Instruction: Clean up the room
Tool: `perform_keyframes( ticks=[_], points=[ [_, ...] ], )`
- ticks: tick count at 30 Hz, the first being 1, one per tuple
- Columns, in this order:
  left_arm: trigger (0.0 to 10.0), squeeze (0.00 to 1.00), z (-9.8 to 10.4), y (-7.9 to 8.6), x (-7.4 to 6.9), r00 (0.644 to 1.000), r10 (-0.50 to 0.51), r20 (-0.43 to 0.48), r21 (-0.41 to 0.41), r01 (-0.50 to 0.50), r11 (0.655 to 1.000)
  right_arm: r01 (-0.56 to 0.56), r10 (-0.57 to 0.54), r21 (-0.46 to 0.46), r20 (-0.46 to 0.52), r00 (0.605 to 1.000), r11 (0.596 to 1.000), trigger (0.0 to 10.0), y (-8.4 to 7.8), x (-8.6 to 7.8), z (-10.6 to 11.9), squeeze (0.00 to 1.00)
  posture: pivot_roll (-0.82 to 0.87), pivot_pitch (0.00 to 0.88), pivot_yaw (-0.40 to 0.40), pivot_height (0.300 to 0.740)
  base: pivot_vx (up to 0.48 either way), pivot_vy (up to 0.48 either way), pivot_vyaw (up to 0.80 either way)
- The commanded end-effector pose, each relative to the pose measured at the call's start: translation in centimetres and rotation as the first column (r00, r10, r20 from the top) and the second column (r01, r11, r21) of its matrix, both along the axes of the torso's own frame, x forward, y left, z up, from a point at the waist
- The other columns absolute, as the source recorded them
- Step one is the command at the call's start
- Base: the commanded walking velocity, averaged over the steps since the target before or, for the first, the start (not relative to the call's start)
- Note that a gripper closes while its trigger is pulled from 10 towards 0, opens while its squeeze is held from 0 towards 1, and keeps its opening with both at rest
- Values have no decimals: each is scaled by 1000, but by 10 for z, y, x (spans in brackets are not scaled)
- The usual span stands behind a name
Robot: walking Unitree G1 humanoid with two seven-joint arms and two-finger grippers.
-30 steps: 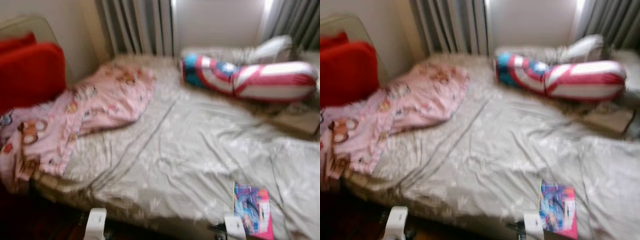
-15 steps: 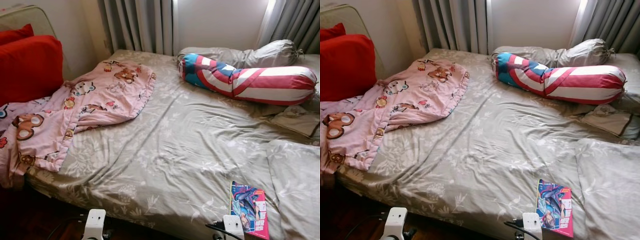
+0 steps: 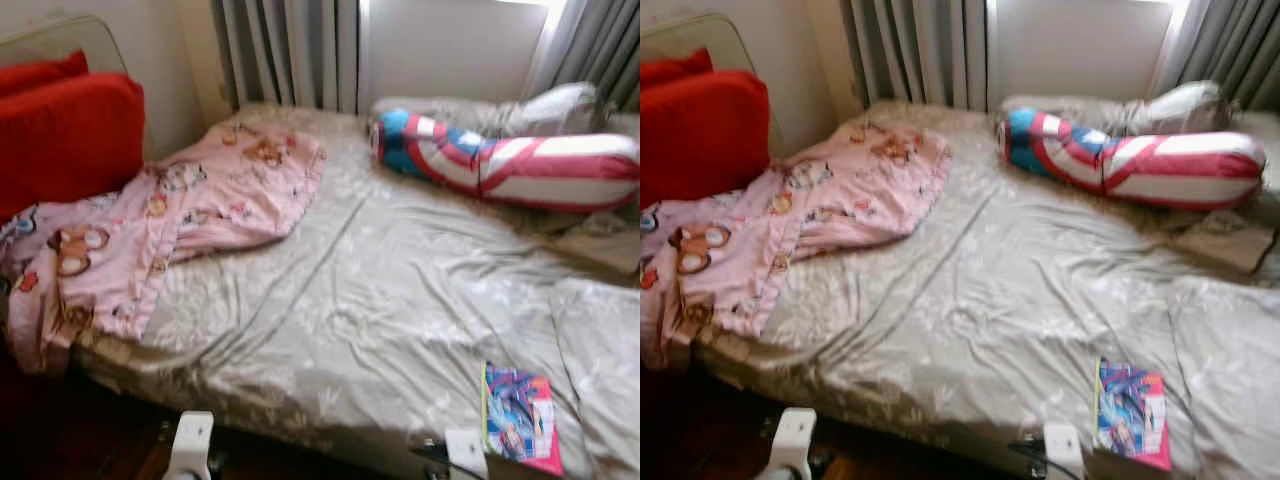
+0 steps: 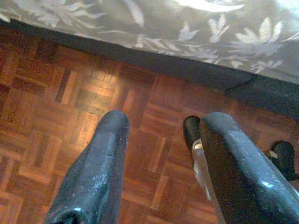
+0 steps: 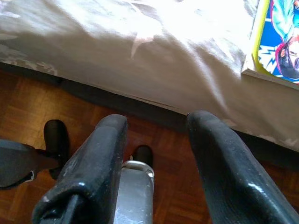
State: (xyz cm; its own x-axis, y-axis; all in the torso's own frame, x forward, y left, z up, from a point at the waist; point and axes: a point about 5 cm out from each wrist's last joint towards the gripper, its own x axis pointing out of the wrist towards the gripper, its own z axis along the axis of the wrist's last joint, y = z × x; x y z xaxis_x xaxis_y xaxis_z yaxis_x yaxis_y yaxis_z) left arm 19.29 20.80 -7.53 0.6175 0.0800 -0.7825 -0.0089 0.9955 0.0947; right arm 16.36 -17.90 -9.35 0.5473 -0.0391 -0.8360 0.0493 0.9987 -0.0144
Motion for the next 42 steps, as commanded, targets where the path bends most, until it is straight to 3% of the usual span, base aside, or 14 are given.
perform_keyframes(
  ticks=[1, 42],
  points=[
    [10000, 0, -2, 4, -4, 1000, -5, -28, 9, 5, 1000, -3, 3, 10, 1, 1000, 1000, 10000, 4, 2, 0, 0, -89, 0, 15, 740, 0, 289, 0],
    [10000, 0, -1, 3, -2, 999, -25, -23, 10, 26, 1000, -20, 20, 14, -6, 1000, 1000, 10000, 6, 0, -1, 0, -84, 28, 22, 740, 0, 462, 0]
  ],
)
